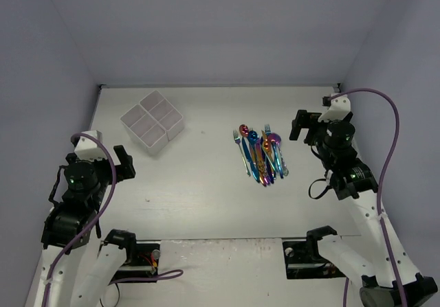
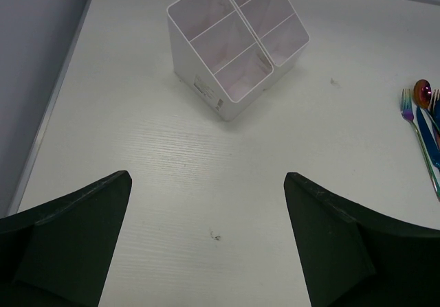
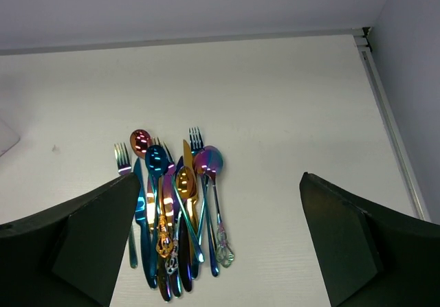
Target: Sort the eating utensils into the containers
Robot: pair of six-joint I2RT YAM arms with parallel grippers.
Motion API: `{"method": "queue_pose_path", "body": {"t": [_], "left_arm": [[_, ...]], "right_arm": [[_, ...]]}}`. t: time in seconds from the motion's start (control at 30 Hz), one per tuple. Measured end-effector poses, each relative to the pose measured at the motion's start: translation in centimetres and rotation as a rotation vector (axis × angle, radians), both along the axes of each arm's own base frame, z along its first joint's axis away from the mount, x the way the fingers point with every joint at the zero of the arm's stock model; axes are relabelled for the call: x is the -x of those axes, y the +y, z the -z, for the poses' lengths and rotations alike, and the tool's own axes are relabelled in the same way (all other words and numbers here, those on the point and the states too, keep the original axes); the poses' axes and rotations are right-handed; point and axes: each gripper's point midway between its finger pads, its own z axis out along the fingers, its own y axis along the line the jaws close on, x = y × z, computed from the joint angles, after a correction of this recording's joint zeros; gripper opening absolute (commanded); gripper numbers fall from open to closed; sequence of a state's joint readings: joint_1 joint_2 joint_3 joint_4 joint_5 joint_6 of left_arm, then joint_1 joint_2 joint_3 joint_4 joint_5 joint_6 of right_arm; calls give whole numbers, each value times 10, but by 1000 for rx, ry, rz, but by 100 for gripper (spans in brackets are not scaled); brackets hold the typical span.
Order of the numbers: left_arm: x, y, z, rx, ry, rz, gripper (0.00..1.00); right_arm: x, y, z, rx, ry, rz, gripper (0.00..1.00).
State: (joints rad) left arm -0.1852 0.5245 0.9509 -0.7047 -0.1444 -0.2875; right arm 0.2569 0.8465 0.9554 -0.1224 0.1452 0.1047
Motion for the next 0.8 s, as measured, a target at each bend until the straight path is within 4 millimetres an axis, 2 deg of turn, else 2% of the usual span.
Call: {"method": "queue_pose_path", "body": {"t": [0.13, 0.33, 0.4, 0.7, 0.8], "left_arm": [[-1, -4, 4, 15, 19, 15, 92], [-10, -16, 20, 41, 104, 54, 92], [-12, -20, 25, 52, 127, 63, 92], [-13, -32, 34, 103, 168, 104, 92], [-12, -36, 40, 117, 184, 115, 92]], "right_arm": [[-17, 5, 27, 12, 85, 3, 100], [-44, 16, 97, 23, 294, 9, 100], [-49, 17, 117, 19, 348, 28, 96], [-64, 10, 184, -8, 511, 125, 50], [-69, 5, 201, -23, 535, 155, 42]]}}
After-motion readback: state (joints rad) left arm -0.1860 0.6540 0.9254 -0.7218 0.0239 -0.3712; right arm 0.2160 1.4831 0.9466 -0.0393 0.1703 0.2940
